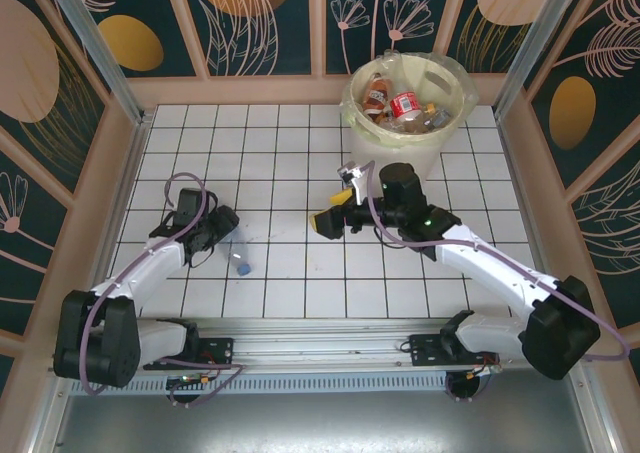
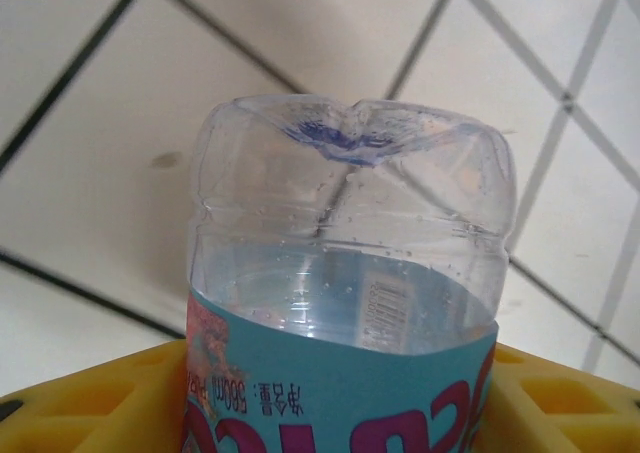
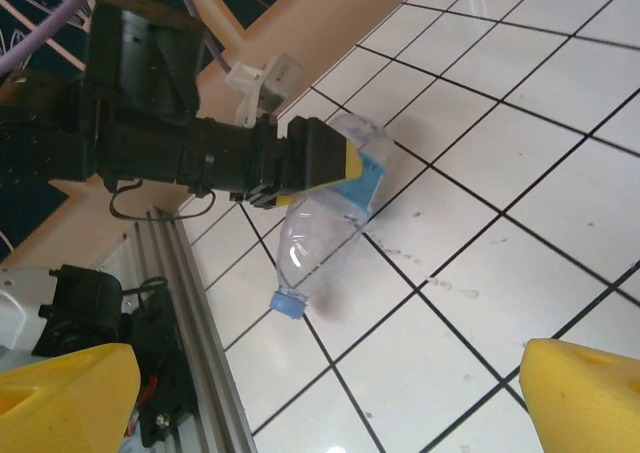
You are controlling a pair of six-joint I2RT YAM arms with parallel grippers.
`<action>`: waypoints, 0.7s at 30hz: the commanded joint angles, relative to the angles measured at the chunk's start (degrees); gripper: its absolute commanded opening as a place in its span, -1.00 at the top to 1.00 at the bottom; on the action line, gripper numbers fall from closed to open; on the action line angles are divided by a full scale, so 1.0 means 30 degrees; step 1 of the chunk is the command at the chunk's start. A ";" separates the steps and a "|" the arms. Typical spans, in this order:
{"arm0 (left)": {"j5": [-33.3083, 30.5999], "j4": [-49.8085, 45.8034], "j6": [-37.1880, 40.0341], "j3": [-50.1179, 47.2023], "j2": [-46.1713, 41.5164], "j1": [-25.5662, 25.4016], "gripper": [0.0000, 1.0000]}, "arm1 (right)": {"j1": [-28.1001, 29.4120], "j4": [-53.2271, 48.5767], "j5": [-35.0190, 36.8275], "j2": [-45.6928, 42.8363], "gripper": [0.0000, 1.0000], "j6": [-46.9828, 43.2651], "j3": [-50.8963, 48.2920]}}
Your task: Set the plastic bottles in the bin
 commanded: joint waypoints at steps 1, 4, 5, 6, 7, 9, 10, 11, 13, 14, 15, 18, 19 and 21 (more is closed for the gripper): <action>0.2092 0.3154 -0.0500 -0.0319 -0.0613 0.0010 -0.24 | 0.0081 0.1654 -0.0302 0.0902 -0.96 0.2091 -0.0200; 0.2585 0.4295 -0.0884 0.0090 -0.0731 -0.0667 -0.24 | 0.0033 0.2622 -0.0560 0.1613 -0.96 0.3334 -0.0159; 0.2745 0.4617 -0.1057 0.0293 -0.0709 -0.0932 -0.25 | 0.0054 0.2951 -0.0665 0.1897 -0.96 0.3706 -0.0108; 0.2872 0.4817 -0.1246 0.0590 -0.0647 -0.1238 -0.25 | 0.0006 0.3212 -0.0673 0.2173 -0.96 0.4104 -0.0014; 0.2928 0.5069 -0.1446 0.0794 -0.0589 -0.1520 -0.25 | 0.0008 0.3438 -0.0713 0.2411 -0.96 0.4418 0.0042; 0.3232 0.6149 -0.2099 0.1128 -0.0426 -0.2148 -0.26 | 0.0002 0.4042 -0.0703 0.2821 -0.97 0.5017 0.0106; 0.3321 0.6721 -0.2446 0.1216 -0.0340 -0.2403 -0.27 | 0.0023 0.4294 -0.0670 0.2955 -0.97 0.5279 0.0105; 0.3388 0.7366 -0.2858 0.1301 -0.0247 -0.2686 -0.27 | 0.0018 0.4565 -0.0670 0.3147 -0.98 0.5500 0.0131; 0.3357 0.8134 -0.3410 0.1660 0.0031 -0.3156 -0.27 | 0.0000 0.4994 -0.0656 0.3395 -0.98 0.5971 0.0174; 0.3384 0.8381 -0.3716 0.1909 0.0206 -0.3367 -0.27 | -0.0057 0.5142 -0.0613 0.3509 -0.98 0.6209 0.0220; 0.3388 0.8484 -0.3944 0.2186 0.0377 -0.3548 -0.27 | -0.0068 0.5262 -0.0637 0.3593 -0.98 0.6371 0.0293; 0.3269 0.8608 -0.4701 0.2822 0.0751 -0.4097 -0.27 | -0.0126 0.5346 -0.0615 0.3736 -0.98 0.6558 0.0554; 0.3240 0.8566 -0.4983 0.2974 0.0841 -0.4222 -0.27 | -0.0131 0.5386 -0.0611 0.3765 -0.98 0.6560 0.0601; 0.3332 0.8621 -0.5576 0.3251 0.1059 -0.4444 -0.27 | -0.0167 0.5546 -0.0553 0.3813 -0.98 0.6582 0.0676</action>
